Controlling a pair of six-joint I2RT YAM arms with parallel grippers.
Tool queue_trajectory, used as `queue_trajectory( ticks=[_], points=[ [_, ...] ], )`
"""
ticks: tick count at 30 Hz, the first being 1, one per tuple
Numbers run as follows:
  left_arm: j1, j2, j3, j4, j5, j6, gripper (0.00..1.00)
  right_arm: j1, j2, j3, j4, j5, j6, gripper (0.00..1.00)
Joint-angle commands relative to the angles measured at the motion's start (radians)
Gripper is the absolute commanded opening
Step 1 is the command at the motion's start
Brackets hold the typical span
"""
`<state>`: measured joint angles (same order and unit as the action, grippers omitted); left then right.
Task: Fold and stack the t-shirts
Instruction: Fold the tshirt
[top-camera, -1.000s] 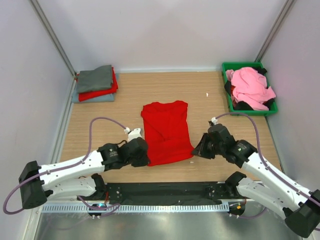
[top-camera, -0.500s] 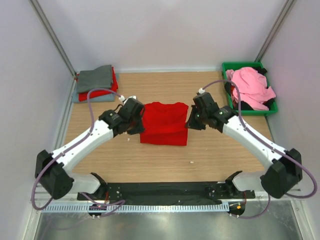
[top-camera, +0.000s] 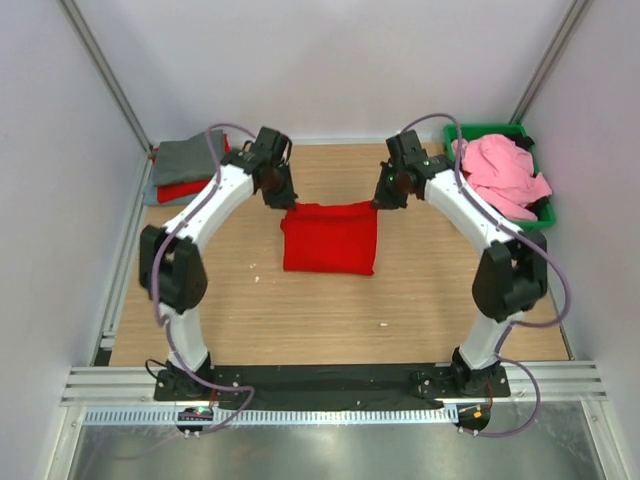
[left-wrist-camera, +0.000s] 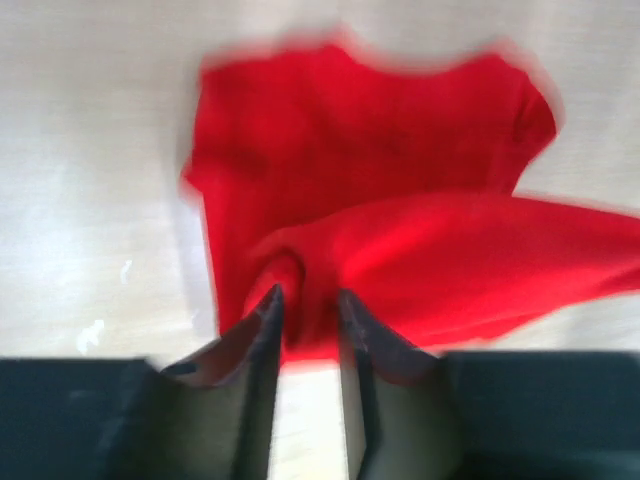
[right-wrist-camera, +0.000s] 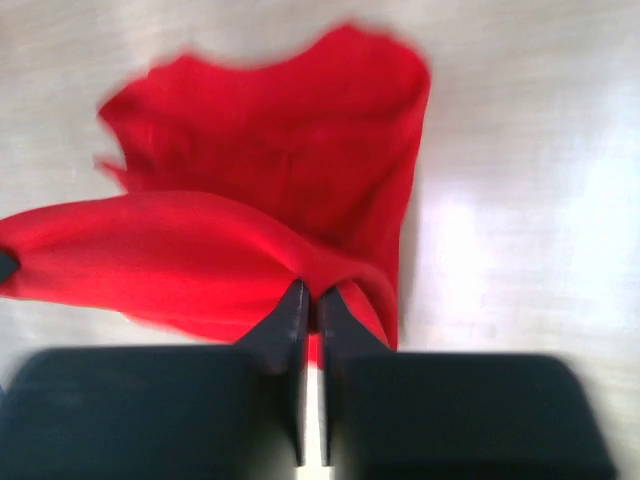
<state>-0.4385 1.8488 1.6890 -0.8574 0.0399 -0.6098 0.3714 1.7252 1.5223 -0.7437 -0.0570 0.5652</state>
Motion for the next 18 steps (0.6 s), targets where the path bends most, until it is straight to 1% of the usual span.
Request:
queue_trajectory(
  ticks=[1,2,3,4,5,6,7,8,9,10,11,12,13,14,15,16,17,18],
  points=[
    [0.081,0.214,0.277,-0.119,0.09,0.093,0.34,-0.068,0.17,0.23,-0.025,-0.012,-0.066,0.38],
    [0.096,0.375,0.37,-0.164,0.095,0.094,0.44,-0.081,0.298,0.304,-0.048,0.0,-0.07,0.6],
    [0.109,0.448,0.6,-0.207,0.112,0.096,0.5,-0.107,0.36,0.478,-0.075,0.005,-0.076,0.76],
    [0.131,0.534,0.709,-0.289,0.139,0.096,0.6,-0.121,0.435,0.581,-0.15,0.0,-0.077,0.97],
    [0.141,0.646,0.827,-0.325,0.205,0.091,0.63,-0.132,0.552,0.789,-0.207,-0.006,-0.077,1.0],
    [0.152,0.685,0.956,-0.351,0.219,0.079,0.67,-0.146,0.6,0.871,-0.276,-0.013,-0.096,1.0],
    [0.168,0.684,0.94,-0.354,0.219,0.047,0.7,-0.147,0.617,0.918,-0.286,-0.027,-0.109,1.0],
    [0.175,0.663,0.887,-0.324,0.221,0.035,0.7,-0.15,0.614,0.93,-0.281,-0.043,-0.12,1.0],
    [0.179,0.568,0.812,-0.281,0.221,0.025,0.7,-0.15,0.562,0.868,-0.242,-0.052,-0.128,1.0],
    [0.185,0.517,0.622,-0.172,0.216,0.019,0.71,-0.15,0.519,0.801,-0.203,-0.056,-0.136,1.0],
    [0.187,0.454,0.539,-0.117,0.204,0.015,0.72,-0.152,0.461,0.715,-0.156,-0.056,-0.134,1.0],
    [0.19,0.405,0.459,-0.071,0.187,0.013,0.72,-0.154,0.368,0.547,-0.066,-0.067,-0.13,1.0],
    [0.193,0.324,0.361,-0.007,0.19,0.012,0.73,-0.155,0.317,0.471,-0.027,-0.078,-0.117,1.0],
    [0.193,0.291,0.319,0.018,0.196,0.016,0.73,-0.157,0.283,0.349,0.004,-0.095,-0.111,1.0],
    [0.193,0.264,0.284,0.044,0.228,0.022,0.73,-0.157,0.252,0.296,0.048,-0.13,-0.104,1.0],
    [0.193,0.212,0.218,0.105,0.245,0.031,0.72,-0.155,0.202,0.25,0.062,-0.16,-0.091,1.0],
    [0.193,0.195,0.19,0.135,0.258,0.047,0.71,-0.155,0.18,0.164,0.075,-0.177,-0.085,1.0],
    [0.193,0.179,0.166,0.161,0.279,0.057,0.7,-0.151,0.151,0.116,0.105,-0.185,-0.08,0.99]
  ],
)
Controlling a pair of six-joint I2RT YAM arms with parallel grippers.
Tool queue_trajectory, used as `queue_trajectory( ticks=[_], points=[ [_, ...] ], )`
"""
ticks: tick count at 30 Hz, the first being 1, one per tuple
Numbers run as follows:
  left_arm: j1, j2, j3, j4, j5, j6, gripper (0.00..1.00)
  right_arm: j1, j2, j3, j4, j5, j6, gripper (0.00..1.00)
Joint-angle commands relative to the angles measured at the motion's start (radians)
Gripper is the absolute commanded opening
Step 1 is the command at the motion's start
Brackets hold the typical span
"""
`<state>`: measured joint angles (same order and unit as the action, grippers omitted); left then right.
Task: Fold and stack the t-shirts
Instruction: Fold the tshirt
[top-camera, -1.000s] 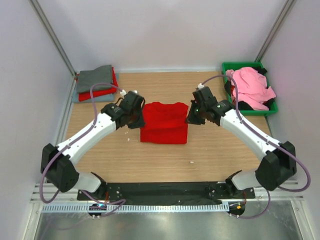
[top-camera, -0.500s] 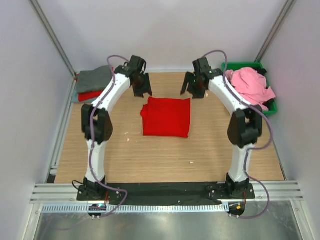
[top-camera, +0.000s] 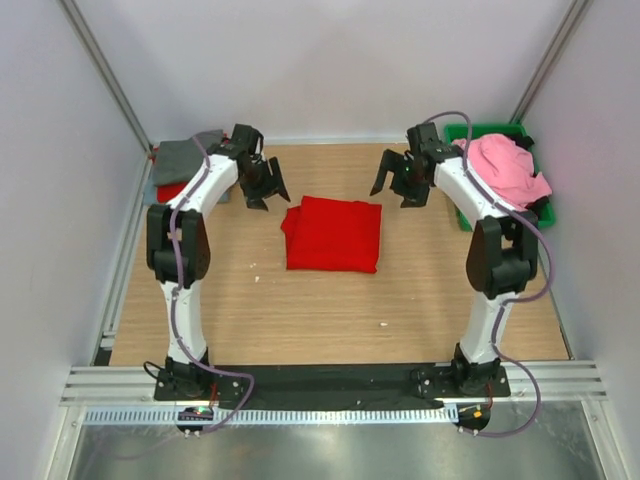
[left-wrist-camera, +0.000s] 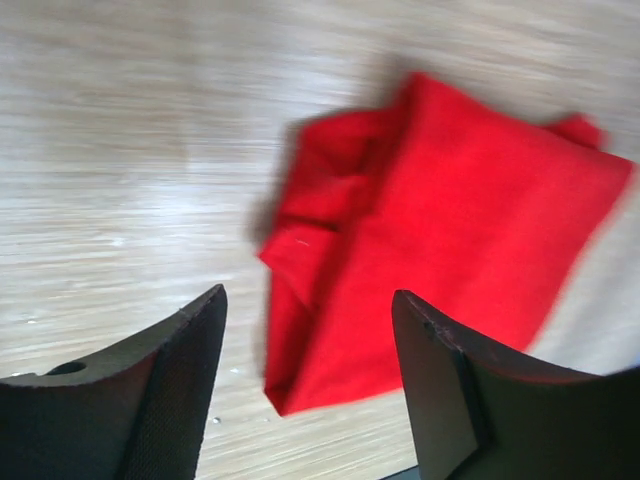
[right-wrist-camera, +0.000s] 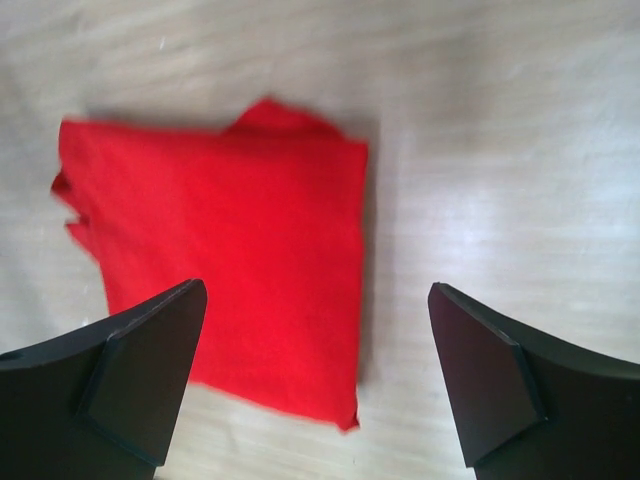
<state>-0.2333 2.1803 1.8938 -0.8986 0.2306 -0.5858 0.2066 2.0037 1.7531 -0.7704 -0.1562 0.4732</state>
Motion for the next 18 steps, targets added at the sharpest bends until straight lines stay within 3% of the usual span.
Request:
queue_trajectory(
  ticks=[1,4,8,18],
  points=[
    [-0.014,-0.16,-0.059,0.24,0.099,0.041,0.67,0.017,-0.181,-0.163,0.146,-0.094,0.016,0.98],
    [-0.014,-0.114,-0.067,0.256,0.183,0.07,0.6,0.031,-0.314,-0.374,0.213,-0.095,0.034,0.98],
    [-0.026,-0.042,-0.05,0.288,0.196,0.067,0.55,0.031,-0.478,-0.605,0.237,-0.082,0.038,0.98],
    [-0.064,0.114,0.042,0.368,0.25,0.057,0.52,0.031,-0.795,-0.715,0.071,-0.025,-0.027,0.99]
  ],
)
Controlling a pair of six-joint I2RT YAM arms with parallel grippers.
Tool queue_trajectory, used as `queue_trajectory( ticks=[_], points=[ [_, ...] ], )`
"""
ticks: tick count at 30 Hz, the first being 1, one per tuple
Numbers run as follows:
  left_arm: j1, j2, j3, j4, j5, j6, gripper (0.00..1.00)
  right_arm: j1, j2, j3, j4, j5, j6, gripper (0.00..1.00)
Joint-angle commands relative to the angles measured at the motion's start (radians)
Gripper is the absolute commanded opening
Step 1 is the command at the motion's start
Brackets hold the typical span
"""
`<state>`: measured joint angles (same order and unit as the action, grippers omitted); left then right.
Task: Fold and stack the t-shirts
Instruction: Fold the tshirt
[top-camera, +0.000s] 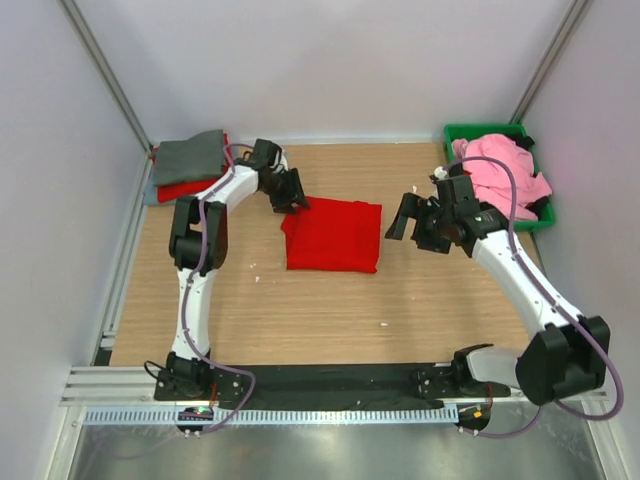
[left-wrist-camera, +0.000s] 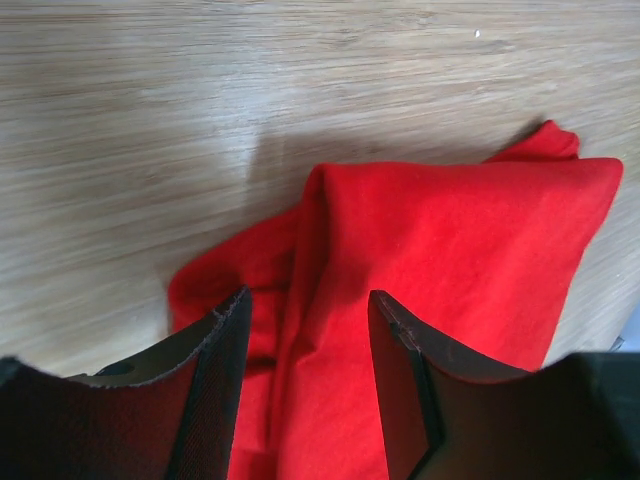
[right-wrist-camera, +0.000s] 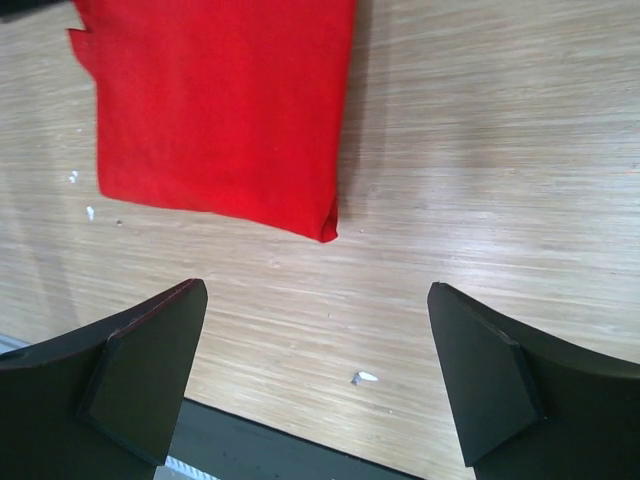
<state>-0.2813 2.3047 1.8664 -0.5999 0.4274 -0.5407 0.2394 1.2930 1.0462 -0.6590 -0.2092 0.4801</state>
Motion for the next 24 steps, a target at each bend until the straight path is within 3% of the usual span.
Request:
queue_trajectory(
  ticks=[1,8,11,14,15,18,24],
  points=[
    [-0.021,-0.004,0.077,0.074,0.051,0.008,0.52,-0.002,-0.098,-0.012,-0.05,0.033,-0.04,0.99],
    [-0.038,0.035,0.086,0.088,0.033,-0.007,0.49,-0.002,-0.161,-0.028,-0.096,0.042,-0.051,1.0],
    [-0.041,0.048,0.088,0.094,0.031,-0.011,0.41,-0.002,-0.164,-0.031,-0.106,0.039,-0.055,1.0],
    [-0.045,0.056,0.089,0.092,0.036,-0.019,0.28,-0.002,-0.169,-0.031,-0.11,0.039,-0.06,1.0],
    [-0.047,0.053,0.089,0.092,0.037,-0.019,0.17,-0.003,-0.17,-0.031,-0.11,0.04,-0.064,1.0],
    [-0.052,0.021,0.088,0.086,0.036,-0.013,0.0,-0.002,-0.173,-0.038,-0.113,0.05,-0.069,1.0],
    [-0.055,-0.119,0.076,0.025,-0.055,-0.01,0.0,-0.003,-0.192,-0.041,-0.111,0.045,-0.063,1.0]
  ],
)
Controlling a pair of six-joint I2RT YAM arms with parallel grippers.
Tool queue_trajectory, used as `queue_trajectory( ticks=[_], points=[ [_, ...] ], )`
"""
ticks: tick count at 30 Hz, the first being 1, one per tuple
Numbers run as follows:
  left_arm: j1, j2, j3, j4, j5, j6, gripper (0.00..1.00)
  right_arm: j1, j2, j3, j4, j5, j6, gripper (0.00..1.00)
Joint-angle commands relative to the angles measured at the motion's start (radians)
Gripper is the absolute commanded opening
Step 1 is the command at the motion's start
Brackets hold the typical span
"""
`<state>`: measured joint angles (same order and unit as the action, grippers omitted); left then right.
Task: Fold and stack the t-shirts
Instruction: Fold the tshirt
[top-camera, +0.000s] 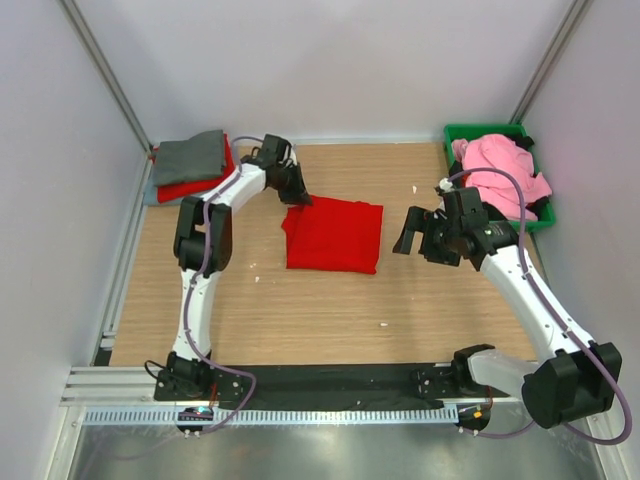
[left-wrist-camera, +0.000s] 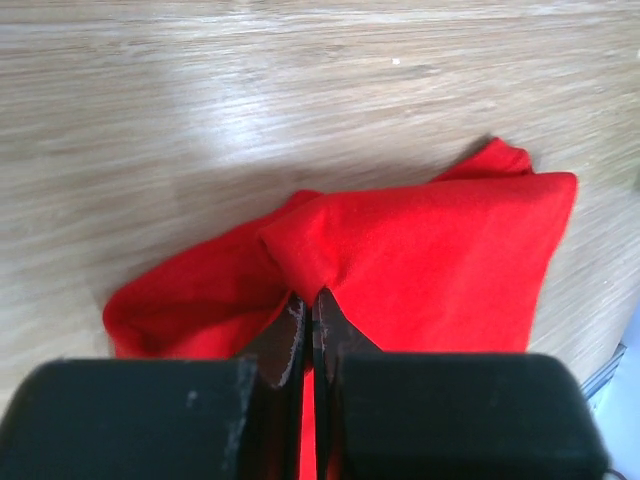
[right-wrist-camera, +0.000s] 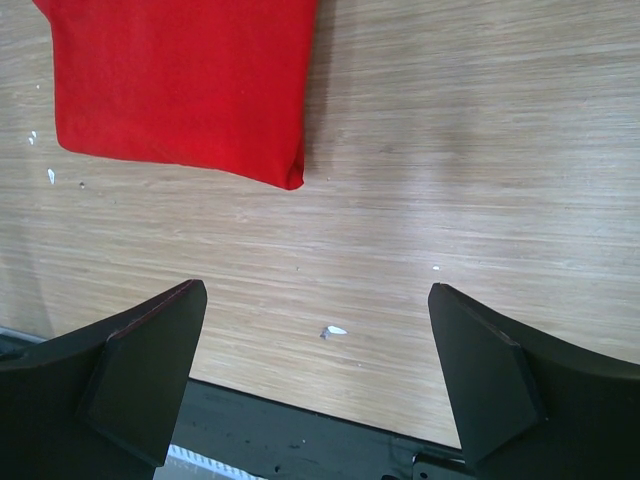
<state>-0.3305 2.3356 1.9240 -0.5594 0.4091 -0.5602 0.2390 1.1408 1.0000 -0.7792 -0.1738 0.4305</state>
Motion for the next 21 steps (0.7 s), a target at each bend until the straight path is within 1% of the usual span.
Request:
queue_trajectory(
  ticks=[1,6,9,14,17,19,21],
  points=[
    [-0.005,-0.165,0.01,-0.019,-0.041,0.013,0.0,-0.001,-0.039,0.005,0.009,0.01,-0.015,1.0],
    [-0.005,-0.278,-0.032,-0.017,-0.085,0.017,0.0,-0.001,-0.044,-0.001,0.009,0.01,-0.015,1.0],
    [-0.005,-0.309,-0.075,-0.002,-0.121,0.025,0.0,-0.003,-0.042,-0.015,0.017,-0.001,-0.013,1.0],
    [-0.001,-0.291,-0.115,-0.002,-0.147,0.026,0.0,-0.003,-0.044,-0.032,0.024,-0.001,-0.018,1.0],
    [0.002,-0.327,-0.193,0.068,-0.187,0.02,0.0,-0.003,-0.05,-0.044,0.023,0.005,-0.022,1.0],
    [0.002,-0.387,-0.27,0.155,-0.194,0.017,0.0,-0.003,-0.053,-0.057,0.026,0.014,-0.026,1.0],
    [0.002,-0.424,-0.33,0.203,-0.217,0.029,0.0,-0.003,-0.053,-0.067,0.029,0.014,-0.027,1.0]
  ],
)
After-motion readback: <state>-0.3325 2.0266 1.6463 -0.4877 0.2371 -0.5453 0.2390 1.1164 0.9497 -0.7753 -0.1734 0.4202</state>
